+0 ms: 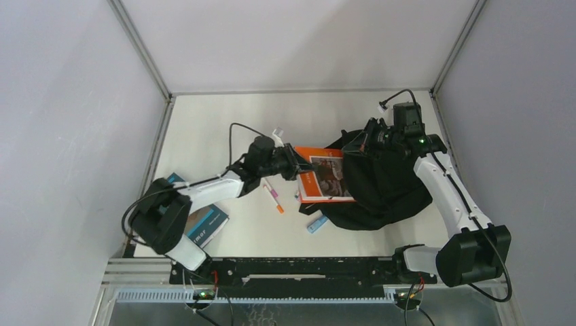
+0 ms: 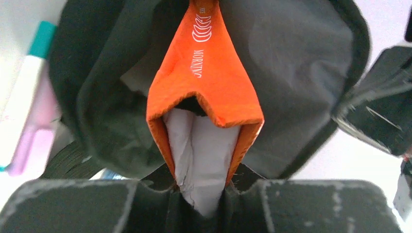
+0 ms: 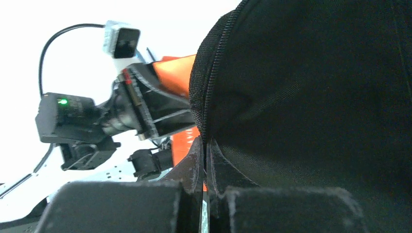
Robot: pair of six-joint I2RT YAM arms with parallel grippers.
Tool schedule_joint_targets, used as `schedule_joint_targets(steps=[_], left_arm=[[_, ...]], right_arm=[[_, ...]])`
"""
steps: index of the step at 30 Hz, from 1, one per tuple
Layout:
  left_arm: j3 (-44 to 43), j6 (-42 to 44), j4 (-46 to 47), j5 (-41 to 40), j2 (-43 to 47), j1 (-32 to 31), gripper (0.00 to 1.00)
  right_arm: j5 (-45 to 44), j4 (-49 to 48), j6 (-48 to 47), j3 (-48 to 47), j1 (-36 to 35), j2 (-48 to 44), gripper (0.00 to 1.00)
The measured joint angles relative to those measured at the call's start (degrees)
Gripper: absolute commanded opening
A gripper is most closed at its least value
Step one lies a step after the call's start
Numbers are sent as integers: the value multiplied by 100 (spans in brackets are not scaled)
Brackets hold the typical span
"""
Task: Pack the student bag
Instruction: Place the book in the student bag.
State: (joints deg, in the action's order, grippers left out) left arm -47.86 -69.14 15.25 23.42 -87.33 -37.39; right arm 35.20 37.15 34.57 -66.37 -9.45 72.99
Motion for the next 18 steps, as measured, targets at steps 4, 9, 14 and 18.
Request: schedule_joint_targets(steps=[4, 9, 14, 18], left_arm=[[-310, -435, 520, -354, -678, -352, 0], [-640, -925, 1510, -697, -1631, -654, 0], [-1051, -1182, 2074, -1047, -2376, -938, 0], [-1300, -1294, 2223, -1436, -2634, -1141, 0]], right_arm=[[164, -162, 179, 0, 2, -74, 0], [380, -306, 350, 0, 11, -116, 0], [498, -308, 442, 0, 37, -155, 0], [568, -313, 501, 0, 70, -201, 0]])
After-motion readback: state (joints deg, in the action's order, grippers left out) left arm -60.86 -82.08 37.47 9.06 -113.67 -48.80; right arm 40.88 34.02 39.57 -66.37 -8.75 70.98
